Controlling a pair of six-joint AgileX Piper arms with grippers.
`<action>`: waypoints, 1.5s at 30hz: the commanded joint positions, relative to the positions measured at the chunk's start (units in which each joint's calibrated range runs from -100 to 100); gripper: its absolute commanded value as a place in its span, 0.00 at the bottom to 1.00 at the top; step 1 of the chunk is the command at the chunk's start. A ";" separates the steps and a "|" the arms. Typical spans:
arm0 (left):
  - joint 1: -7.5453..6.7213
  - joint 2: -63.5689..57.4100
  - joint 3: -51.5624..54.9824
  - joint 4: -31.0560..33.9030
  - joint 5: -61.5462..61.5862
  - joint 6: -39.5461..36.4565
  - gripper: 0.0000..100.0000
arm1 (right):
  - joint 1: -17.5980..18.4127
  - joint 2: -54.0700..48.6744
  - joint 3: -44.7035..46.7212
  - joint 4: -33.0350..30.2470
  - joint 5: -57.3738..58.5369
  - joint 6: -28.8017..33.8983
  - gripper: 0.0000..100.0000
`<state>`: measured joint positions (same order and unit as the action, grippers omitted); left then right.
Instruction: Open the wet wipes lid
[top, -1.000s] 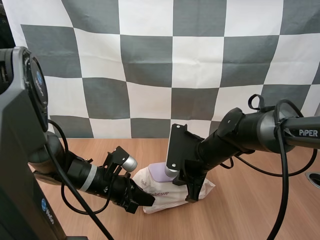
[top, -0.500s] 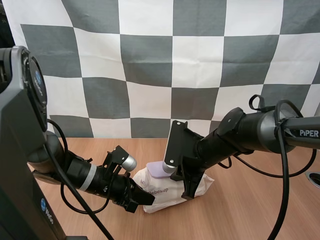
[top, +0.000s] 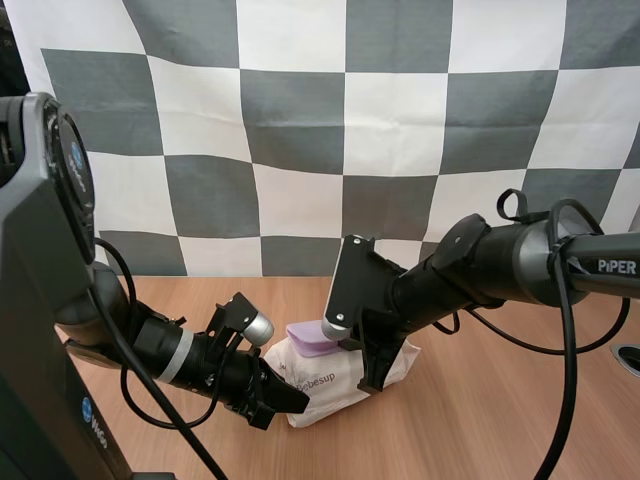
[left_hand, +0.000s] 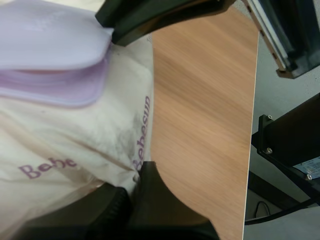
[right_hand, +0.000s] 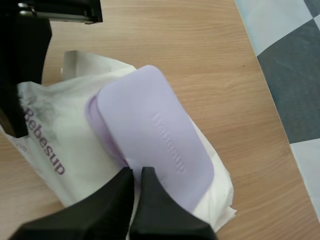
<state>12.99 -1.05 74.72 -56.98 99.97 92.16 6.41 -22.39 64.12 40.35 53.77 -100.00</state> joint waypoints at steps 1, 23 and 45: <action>-0.05 -0.01 0.05 1.58 0.03 0.38 0.00 | 0.03 -0.04 -1.46 0.10 -3.27 0.00 0.00; -0.05 -0.01 0.05 7.49 0.03 1.20 0.00 | 4.58 0.23 -5.61 11.76 -15.35 0.00 0.00; -0.05 -0.01 0.05 6.87 -5.33 -1.07 0.16 | 6.40 5.94 -5.88 12.50 -29.00 0.00 0.00</action>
<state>12.99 -1.05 74.83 -50.03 95.94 92.35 12.80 -16.41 58.27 52.89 24.68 -99.99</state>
